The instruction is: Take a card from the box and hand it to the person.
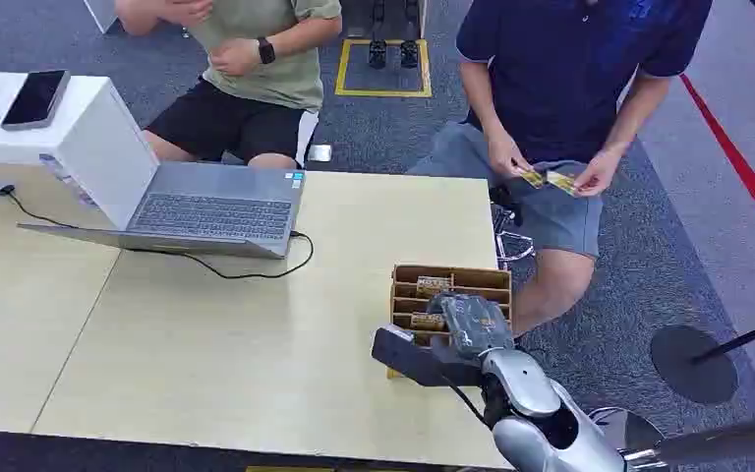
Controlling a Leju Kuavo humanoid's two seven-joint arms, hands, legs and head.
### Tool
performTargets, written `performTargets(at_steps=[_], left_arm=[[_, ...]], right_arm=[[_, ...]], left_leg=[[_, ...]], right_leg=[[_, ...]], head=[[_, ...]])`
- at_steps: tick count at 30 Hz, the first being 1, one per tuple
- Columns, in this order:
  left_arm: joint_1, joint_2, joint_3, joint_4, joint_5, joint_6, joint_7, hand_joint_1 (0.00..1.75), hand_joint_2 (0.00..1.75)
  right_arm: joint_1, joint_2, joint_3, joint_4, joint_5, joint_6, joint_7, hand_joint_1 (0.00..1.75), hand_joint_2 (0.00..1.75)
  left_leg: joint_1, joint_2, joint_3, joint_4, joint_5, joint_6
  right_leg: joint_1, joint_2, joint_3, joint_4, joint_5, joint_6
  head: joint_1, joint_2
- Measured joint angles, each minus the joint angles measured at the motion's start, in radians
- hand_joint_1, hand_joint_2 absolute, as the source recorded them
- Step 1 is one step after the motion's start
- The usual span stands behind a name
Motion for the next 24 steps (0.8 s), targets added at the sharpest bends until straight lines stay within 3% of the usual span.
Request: performTargets(at_steps=[6, 7, 8, 14, 24], left_arm=[[0.0, 0.0, 0.0, 0.0, 0.0, 0.0, 0.0, 0.0, 0.0], [0.0, 0.0, 0.0, 0.0, 0.0, 0.0, 0.0, 0.0, 0.0], [0.0, 0.0, 0.0, 0.0, 0.0, 0.0, 0.0, 0.0, 0.0], [0.0, 0.0, 0.0, 0.0, 0.0, -0.004, -0.003, 0.0, 0.0], [0.0, 0.0, 0.0, 0.0, 0.0, -0.005, -0.003, 0.0, 0.0]], right_arm=[[-0.001, 0.0, 0.003, 0.0, 0.0, 0.0, 0.0, 0.8, 1.75], [-0.001, 0.0, 0.003, 0.0, 0.0, 0.0, 0.0, 0.84, 1.75], [-0.001, 0.0, 0.004, 0.0, 0.0, 0.0, 0.0, 0.99, 1.75], [-0.008, 0.0, 0.014, 0.0, -0.006, 0.0, -0.002, 1.1, 1.75], [-0.012, 0.008, 0.031, 0.001, -0.021, 0.001, -0.01, 1.05, 1.75]], left_leg=[[0.0, 0.0, 0.0, 0.0, 0.0, 0.0], [0.0, 0.0, 0.0, 0.0, 0.0, 0.0], [0.0, 0.0, 0.0, 0.0, 0.0, 0.0], [0.0, 0.0, 0.0, 0.0, 0.0, 0.0], [0.0, 0.0, 0.0, 0.0, 0.0, 0.0]], right_leg=[[0.0, 0.0, 0.0, 0.0, 0.0, 0.0], [0.0, 0.0, 0.0, 0.0, 0.0, 0.0], [0.0, 0.0, 0.0, 0.0, 0.0, 0.0], [0.0, 0.0, 0.0, 0.0, 0.0, 0.0], [0.0, 0.0, 0.0, 0.0, 0.0, 0.0]], head=[[0.0, 0.0], [0.0, 0.0], [0.0, 0.0], [0.0, 0.0], [0.0, 0.0]])
